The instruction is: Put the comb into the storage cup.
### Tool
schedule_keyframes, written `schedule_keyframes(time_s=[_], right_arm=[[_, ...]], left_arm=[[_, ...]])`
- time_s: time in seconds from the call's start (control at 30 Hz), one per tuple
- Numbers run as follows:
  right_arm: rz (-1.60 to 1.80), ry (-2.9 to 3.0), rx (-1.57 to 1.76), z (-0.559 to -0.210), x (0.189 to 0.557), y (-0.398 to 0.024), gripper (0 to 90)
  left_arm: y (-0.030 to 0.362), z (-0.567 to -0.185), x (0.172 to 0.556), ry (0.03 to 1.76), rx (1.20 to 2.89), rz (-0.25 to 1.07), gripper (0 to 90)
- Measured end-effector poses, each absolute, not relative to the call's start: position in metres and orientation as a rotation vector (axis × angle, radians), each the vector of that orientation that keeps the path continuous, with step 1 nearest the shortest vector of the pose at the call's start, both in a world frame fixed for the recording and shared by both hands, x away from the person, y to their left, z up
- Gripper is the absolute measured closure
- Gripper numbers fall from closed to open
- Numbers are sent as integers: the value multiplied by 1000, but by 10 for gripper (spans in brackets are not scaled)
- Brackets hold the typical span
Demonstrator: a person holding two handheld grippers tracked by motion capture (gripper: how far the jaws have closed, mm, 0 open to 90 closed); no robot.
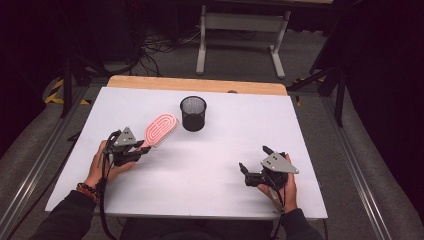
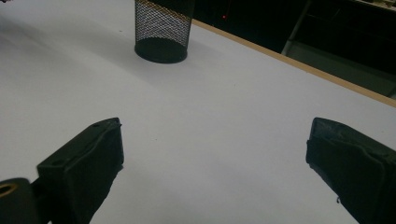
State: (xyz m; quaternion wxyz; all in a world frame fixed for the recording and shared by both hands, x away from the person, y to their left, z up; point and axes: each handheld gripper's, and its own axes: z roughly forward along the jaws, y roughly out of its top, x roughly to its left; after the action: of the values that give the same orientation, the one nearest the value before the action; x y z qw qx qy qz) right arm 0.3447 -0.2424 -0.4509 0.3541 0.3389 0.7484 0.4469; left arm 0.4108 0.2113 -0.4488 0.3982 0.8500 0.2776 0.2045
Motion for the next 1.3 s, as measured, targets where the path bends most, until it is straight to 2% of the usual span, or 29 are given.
schedule_keyframes(time_s=[0.6,1.3], right_arm=[[1318,1954,832,-422,352,-207,77],[1483,2015,738,-397,359,-143,83]], left_arm=[[182,-450,387,607,1927,588,696],[136,-459,376,529,1904,585,696]])
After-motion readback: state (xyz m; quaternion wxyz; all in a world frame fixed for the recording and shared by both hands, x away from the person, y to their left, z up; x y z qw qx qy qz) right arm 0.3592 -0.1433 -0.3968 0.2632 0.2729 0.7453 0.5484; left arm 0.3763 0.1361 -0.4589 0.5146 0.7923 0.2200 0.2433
